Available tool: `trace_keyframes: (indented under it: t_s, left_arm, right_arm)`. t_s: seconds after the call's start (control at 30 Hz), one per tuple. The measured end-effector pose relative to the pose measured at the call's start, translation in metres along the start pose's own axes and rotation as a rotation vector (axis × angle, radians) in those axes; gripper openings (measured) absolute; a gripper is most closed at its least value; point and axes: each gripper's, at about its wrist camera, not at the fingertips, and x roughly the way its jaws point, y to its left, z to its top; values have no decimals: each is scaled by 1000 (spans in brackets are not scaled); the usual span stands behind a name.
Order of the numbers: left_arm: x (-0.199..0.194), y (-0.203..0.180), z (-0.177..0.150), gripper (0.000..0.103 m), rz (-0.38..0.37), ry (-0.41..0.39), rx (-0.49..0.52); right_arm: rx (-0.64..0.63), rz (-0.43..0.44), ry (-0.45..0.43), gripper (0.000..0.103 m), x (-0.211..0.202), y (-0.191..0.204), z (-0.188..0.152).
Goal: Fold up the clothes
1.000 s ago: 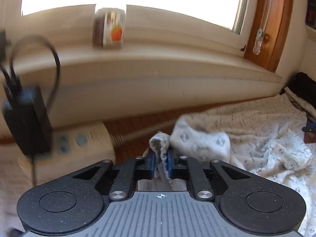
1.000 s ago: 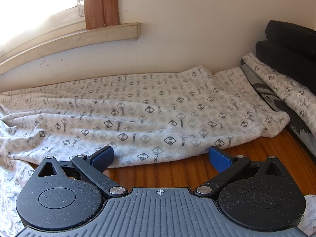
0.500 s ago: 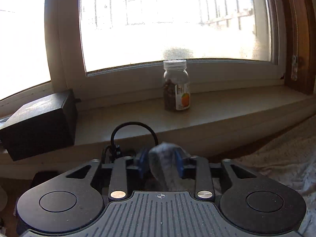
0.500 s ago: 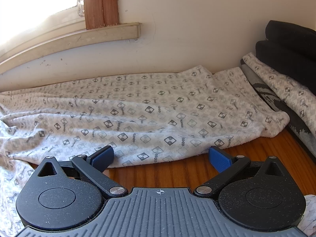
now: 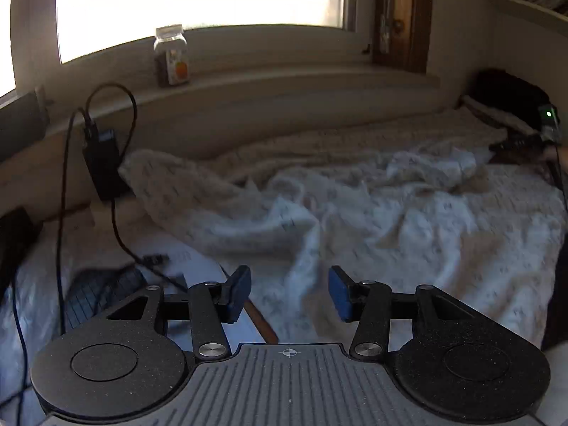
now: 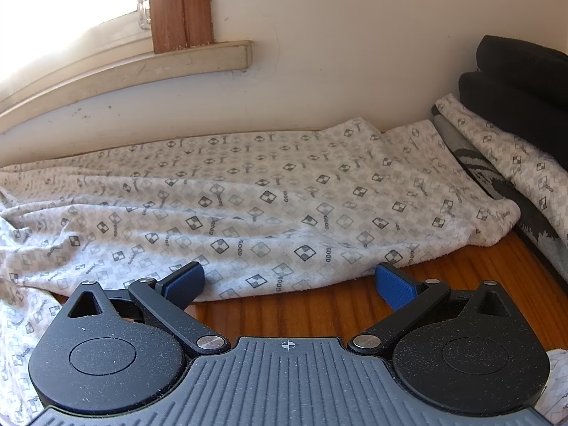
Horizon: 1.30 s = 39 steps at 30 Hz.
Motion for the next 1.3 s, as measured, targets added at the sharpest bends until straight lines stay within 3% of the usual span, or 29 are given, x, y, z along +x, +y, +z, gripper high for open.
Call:
trace_keyframes:
  t_s: [0.13, 0.23, 0.37, 0.47, 0.73, 0.87, 0.97, 1.13, 1.23, 1.27, 1.3]
  left_arm:
    - [0, -25, -14, 49, -44, 12, 34]
    - [-8, -53, -8, 47, -104, -24, 77]
    - [-16, -93, -4, 59, -194, -44, 149]
    - [-8, -104, -9, 60, -216, -17, 169]
    - [-51, -44, -3, 60, -191, -94, 55]
    - [-49, -14, -22, 57, -188, -38, -3]
    - [-38, -19, -38, 54, -201, -4, 8]
    - [-30, -34, -43, 52, -239, -13, 37]
    - [-31, -34, -39, 29, -238, -20, 30]
    - [-31, -33, -38, 12, -225, -20, 21]
    - [-32, -31, -37, 5, -212, -24, 8]
  right_arm:
    - [2, -2, 0, 102, 0, 0, 0]
    - [4, -6, 0, 102, 0, 0, 0]
    - [6, -8, 0, 102, 0, 0, 0]
    - [7, -10, 0, 103, 0, 1, 0]
    - [9, -16, 0, 103, 0, 1, 0]
    - [7, -19, -1, 103, 0, 2, 0]
    - [8, -18, -1, 103, 0, 2, 0]
    - [8, -17, 0, 103, 0, 1, 0]
    - [6, -17, -1, 103, -1, 1, 0]
    - [5, -18, -1, 103, -1, 1, 0]
    - [5, -18, -1, 103, -1, 1, 0]
